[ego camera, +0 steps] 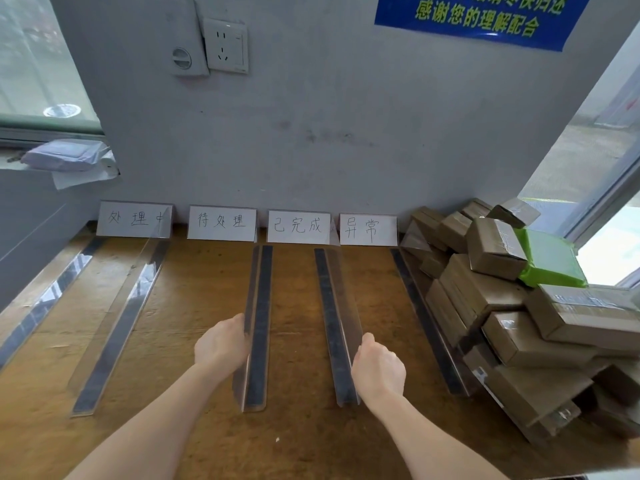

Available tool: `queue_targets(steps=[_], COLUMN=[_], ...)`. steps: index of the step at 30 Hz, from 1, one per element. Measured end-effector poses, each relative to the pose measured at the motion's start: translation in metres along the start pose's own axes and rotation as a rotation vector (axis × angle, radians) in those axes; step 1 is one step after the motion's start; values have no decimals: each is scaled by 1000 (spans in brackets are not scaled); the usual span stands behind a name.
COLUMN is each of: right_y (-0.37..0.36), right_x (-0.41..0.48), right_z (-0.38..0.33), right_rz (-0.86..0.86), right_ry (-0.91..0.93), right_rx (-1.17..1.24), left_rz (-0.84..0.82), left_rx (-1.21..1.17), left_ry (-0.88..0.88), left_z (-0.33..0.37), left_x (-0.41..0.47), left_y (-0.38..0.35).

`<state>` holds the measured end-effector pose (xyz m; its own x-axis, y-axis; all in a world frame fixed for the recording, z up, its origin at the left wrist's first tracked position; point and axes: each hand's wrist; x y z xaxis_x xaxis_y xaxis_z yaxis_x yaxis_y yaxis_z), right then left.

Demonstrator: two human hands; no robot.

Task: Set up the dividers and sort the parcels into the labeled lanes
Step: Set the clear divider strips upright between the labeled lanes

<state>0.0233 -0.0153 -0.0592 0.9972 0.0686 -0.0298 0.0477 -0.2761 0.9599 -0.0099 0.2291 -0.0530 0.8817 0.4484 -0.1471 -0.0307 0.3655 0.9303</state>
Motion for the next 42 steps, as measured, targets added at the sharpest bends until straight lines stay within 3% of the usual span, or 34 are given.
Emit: queue_targets(steps=[42], right_y=[14], right_x=[12], right_z=[26], right_rz=[-126], right_ry=[102], right_rx=[-57], left_rz=[-14], left_rx=[94], left_ry=[-10], left_z=[1], left_x=[-1], left_y=[-3])
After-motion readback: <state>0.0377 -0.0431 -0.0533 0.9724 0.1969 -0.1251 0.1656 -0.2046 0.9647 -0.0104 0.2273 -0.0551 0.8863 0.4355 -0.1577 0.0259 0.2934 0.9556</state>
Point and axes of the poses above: each hand's wrist, its own x-axis towards the middle knuckle, its own y-axis out of the back of the hand, z = x × y, and after that the axes turned 3 degrees about -x, right-handed
